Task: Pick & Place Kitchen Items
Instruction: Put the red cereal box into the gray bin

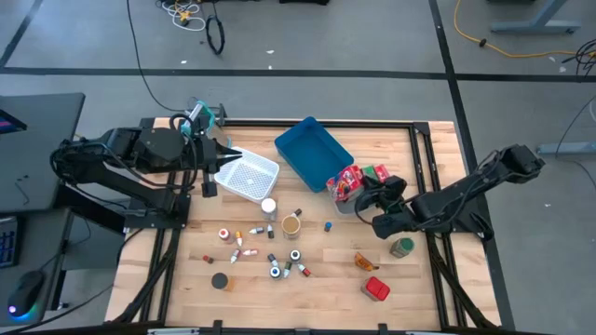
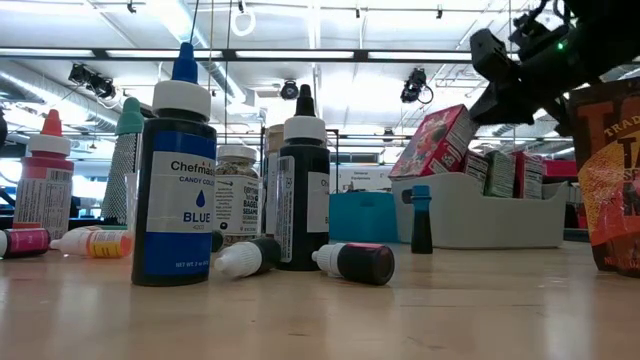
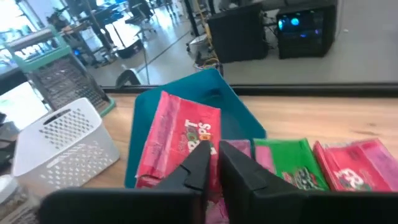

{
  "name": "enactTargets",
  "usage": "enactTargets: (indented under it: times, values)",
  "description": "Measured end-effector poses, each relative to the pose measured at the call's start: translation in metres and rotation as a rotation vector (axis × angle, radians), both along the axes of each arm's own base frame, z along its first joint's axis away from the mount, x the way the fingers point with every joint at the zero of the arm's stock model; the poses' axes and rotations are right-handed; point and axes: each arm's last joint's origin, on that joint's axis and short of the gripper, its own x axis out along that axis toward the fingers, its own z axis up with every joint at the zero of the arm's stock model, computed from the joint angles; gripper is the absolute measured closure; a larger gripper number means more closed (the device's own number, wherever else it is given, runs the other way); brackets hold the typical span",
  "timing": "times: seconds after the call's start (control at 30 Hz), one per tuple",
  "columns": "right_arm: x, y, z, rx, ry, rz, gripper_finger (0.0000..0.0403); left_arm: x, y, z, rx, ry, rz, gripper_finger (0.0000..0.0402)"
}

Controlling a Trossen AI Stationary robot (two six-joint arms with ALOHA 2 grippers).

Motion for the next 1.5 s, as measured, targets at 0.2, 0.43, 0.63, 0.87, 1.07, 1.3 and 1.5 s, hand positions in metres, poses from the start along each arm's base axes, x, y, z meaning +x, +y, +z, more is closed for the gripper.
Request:
enactTargets:
  times: [0.2,0.43,0.63,0.87,1.07,1.3,1.5]
  values:
    - [0.001,0.0,0.017,-0.042,-0.012,0.045,0.0393,0.0,0.0,0.0,0.0,0.0,0.0,0.0368]
    - [0.004,0.001,0.037,-0.111,-0.017,0.101,0.0395,0.0,0.0,0.0,-0.001,0.004,-0.002,0.0368]
    - [0.01,0.005,0.042,-0.129,0.022,0.235,0.0365,0.0,0.0,-0.001,-0.004,0.005,-0.002,0.0368]
    - [0.013,0.005,0.037,-0.178,0.074,0.202,0.0284,0.0,0.0,-0.001,-0.015,0.0,0.003,0.0368]
    - [0.025,0.003,0.02,-0.205,0.188,0.221,0.0225,0.004,-0.001,-0.022,-0.028,0.021,0.018,0.0368]
    - [0.027,-0.001,0.017,-0.219,0.214,0.193,0.0238,-0.003,-0.001,-0.059,-0.049,-0.12,0.025,0.0368]
    - [0.027,-0.005,0.015,-0.211,0.237,0.2,0.0321,-0.02,0.001,-0.098,-0.075,-0.305,0.019,0.0368]
